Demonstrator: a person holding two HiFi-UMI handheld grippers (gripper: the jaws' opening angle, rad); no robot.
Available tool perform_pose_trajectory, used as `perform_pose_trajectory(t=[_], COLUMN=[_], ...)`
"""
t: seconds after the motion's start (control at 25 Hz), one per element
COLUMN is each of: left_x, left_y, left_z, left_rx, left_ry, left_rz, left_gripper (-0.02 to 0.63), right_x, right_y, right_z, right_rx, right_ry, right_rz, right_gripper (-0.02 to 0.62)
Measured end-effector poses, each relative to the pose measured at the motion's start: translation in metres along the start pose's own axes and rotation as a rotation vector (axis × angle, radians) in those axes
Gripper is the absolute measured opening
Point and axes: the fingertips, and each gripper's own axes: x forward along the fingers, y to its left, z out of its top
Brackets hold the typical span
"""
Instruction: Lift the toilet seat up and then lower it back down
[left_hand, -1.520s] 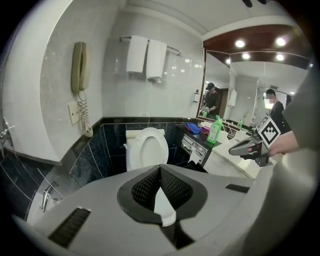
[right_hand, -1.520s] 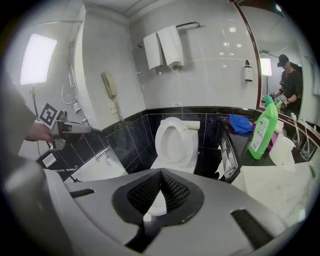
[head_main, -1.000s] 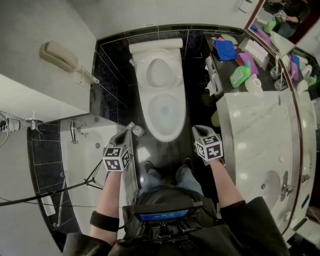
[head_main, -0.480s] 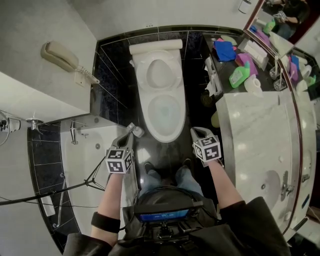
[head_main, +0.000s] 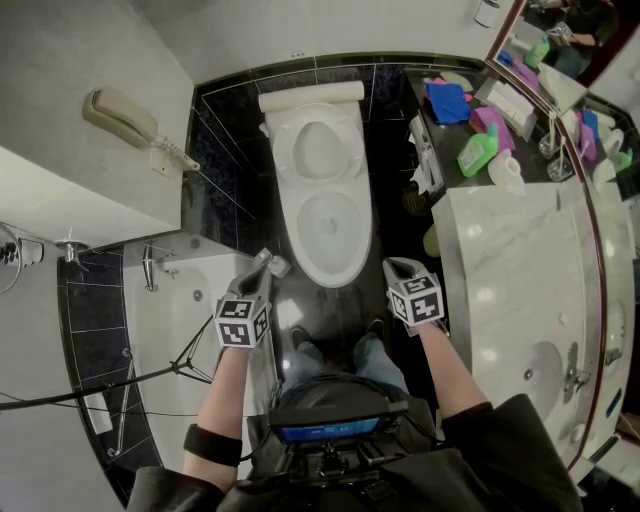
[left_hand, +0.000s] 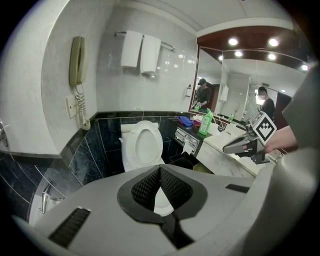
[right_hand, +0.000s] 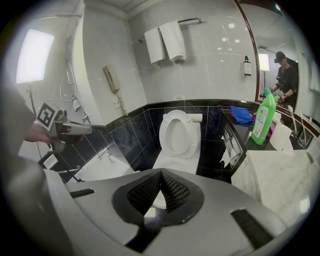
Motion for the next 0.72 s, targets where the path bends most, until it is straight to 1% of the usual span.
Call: perform_pose_trajectory(t=[0.12,0.32,0.72], left_x=[0.0005,0.0015,0.0023], left_y=[-0.0018,-0.0045,-0.0068], left_z=[0.0001,-0.0022,-0.0064], left_rx=[0.006,0.008,0.01], left_ry=[0.001,0.006,0.01], left_rz=[-0.004,-0.009,-0.01], left_gripper=[0.005,0.005,0.005], right_x=[0.0014,-0.0021,0.0], right_y=[-0.001,0.0048,0.0004], right_z=[-0.0041,0.001,-0.0054], right_rx=[0.0,0.011,-0.002], right_ry=[0.003,0.001,0.007], right_rz=[-0.001,0.009,0.006], right_gripper=[0.005,0.005,0.003])
